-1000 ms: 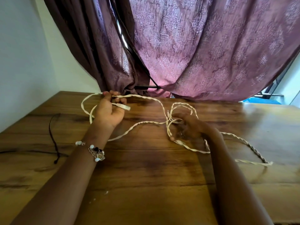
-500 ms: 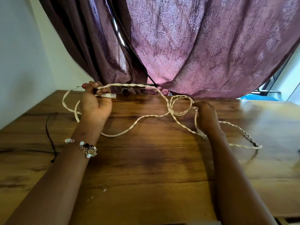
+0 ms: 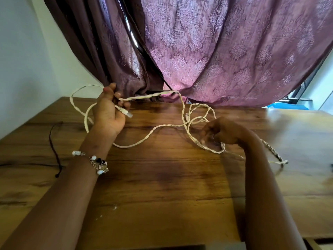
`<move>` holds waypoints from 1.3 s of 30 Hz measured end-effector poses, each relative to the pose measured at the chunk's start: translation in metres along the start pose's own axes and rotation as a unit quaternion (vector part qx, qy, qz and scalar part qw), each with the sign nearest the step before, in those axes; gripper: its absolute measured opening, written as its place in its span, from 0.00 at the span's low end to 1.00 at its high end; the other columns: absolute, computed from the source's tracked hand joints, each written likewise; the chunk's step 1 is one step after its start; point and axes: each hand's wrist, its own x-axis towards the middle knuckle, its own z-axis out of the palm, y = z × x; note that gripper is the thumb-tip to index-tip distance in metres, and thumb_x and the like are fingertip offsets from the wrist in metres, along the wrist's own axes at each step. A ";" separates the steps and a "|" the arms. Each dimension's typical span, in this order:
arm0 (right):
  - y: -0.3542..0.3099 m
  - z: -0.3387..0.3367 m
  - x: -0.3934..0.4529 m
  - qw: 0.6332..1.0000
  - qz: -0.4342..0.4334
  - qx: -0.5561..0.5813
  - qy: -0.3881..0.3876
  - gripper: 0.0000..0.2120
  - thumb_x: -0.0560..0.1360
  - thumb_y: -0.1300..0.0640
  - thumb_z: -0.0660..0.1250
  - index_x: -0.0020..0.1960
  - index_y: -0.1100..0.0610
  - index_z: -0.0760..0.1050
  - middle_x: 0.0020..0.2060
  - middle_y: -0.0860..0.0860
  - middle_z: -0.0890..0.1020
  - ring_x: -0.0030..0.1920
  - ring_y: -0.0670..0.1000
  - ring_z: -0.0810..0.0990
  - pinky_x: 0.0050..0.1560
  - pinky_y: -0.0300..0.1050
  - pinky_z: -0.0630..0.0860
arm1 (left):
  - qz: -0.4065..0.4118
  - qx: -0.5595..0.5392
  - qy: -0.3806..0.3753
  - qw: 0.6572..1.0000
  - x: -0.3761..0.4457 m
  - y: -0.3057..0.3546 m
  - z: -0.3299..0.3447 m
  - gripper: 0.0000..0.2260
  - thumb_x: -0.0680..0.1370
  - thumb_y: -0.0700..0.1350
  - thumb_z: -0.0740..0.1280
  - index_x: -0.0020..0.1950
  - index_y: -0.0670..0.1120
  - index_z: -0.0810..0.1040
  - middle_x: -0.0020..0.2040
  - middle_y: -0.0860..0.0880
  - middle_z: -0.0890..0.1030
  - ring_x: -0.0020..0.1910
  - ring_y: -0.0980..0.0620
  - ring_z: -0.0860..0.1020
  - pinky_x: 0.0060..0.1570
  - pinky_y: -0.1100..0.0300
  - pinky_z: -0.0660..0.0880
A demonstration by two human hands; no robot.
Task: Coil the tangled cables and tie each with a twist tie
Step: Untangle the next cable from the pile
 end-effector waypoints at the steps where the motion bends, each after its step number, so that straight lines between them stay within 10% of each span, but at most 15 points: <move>1: 0.001 0.003 0.002 0.999 0.014 -0.031 -0.037 0.17 0.69 0.75 0.63 0.49 0.58 0.81 0.44 0.55 0.85 0.46 0.53 0.82 0.44 0.41 0.77 | -0.004 0.026 -0.003 1.000 0.000 0.000 -0.001 0.10 0.82 0.46 0.57 0.46 0.47 0.74 0.23 0.54 0.68 0.20 0.59 0.63 0.22 0.68 0.64; 4: 0.010 0.010 0.011 0.997 0.044 -0.067 -0.001 0.12 0.72 0.71 0.64 0.51 0.61 0.80 0.46 0.55 0.83 0.48 0.52 0.80 0.40 0.36 0.73 | -0.047 0.074 -0.050 0.995 -0.001 0.006 -0.005 0.11 0.82 0.46 0.56 0.46 0.46 0.75 0.21 0.55 0.62 0.21 0.59 0.58 0.23 0.68 0.58; 8: 0.030 0.010 0.017 0.962 0.061 -0.017 0.267 0.10 0.72 0.57 0.73 0.52 0.59 0.79 0.45 0.53 0.82 0.47 0.52 0.79 0.46 0.41 0.69 | -0.082 0.207 -0.091 0.971 -0.008 0.011 -0.006 0.11 0.81 0.46 0.56 0.46 0.45 0.76 0.19 0.55 0.58 0.19 0.58 0.56 0.19 0.67 0.57; 12: 0.038 0.027 0.030 0.973 0.099 -0.072 0.196 0.26 0.65 0.56 0.78 0.61 0.54 0.75 0.52 0.54 0.80 0.53 0.55 0.78 0.50 0.45 0.74 | -0.146 0.376 -0.101 0.909 -0.016 0.001 -0.002 0.13 0.81 0.45 0.55 0.48 0.41 0.78 0.18 0.55 0.58 0.15 0.59 0.56 0.16 0.68 0.56; 16: 0.043 0.029 0.028 0.948 0.103 -0.100 0.284 0.02 0.72 0.61 0.69 0.44 0.59 0.81 0.39 0.59 0.83 0.41 0.57 0.80 0.37 0.46 0.72 | -0.124 0.565 -0.104 0.809 -0.022 -0.008 -0.003 0.11 0.77 0.47 0.64 0.50 0.41 0.82 0.21 0.54 0.61 0.16 0.58 0.58 0.21 0.68 0.57; 21: 0.045 0.007 0.021 0.846 0.092 0.220 0.477 0.13 0.71 0.65 0.69 0.31 0.52 0.79 0.27 0.54 0.81 0.24 0.50 0.77 0.25 0.44 0.73 | -0.063 0.676 -0.202 0.706 -0.019 -0.013 -0.013 0.08 0.76 0.44 0.68 0.46 0.41 0.84 0.24 0.52 0.73 0.23 0.58 0.67 0.24 0.67 0.64; 29: 0.023 -0.021 0.012 0.688 0.016 0.650 0.323 0.05 0.69 0.62 0.72 0.41 0.62 0.78 0.25 0.48 0.74 0.20 0.41 0.63 0.17 0.33 0.58 | 0.062 0.809 -0.188 0.553 -0.004 -0.021 -0.026 0.07 0.74 0.56 0.69 0.47 0.55 0.83 0.41 0.50 0.82 0.43 0.50 0.79 0.45 0.55 0.75; 34: -0.027 -0.047 0.000 0.919 -0.004 0.311 0.244 0.06 0.74 0.66 0.67 0.39 0.66 0.80 0.27 0.54 0.78 0.19 0.43 0.64 0.19 0.32 0.57 | 0.051 0.799 -0.151 0.580 0.000 -0.040 -0.030 0.17 0.69 0.64 0.71 0.53 0.57 0.80 0.42 0.53 0.79 0.44 0.50 0.77 0.42 0.58 0.70; 39: -0.048 -0.078 -0.006 0.887 -0.071 0.254 0.380 0.17 0.72 0.72 0.57 0.31 0.58 0.76 0.32 0.50 0.81 0.26 0.40 0.72 0.20 0.34 0.59 | 0.057 0.739 -0.182 0.646 -0.013 -0.057 -0.025 0.12 0.74 0.53 0.70 0.53 0.48 0.80 0.44 0.49 0.82 0.39 0.52 0.77 0.36 0.63 0.68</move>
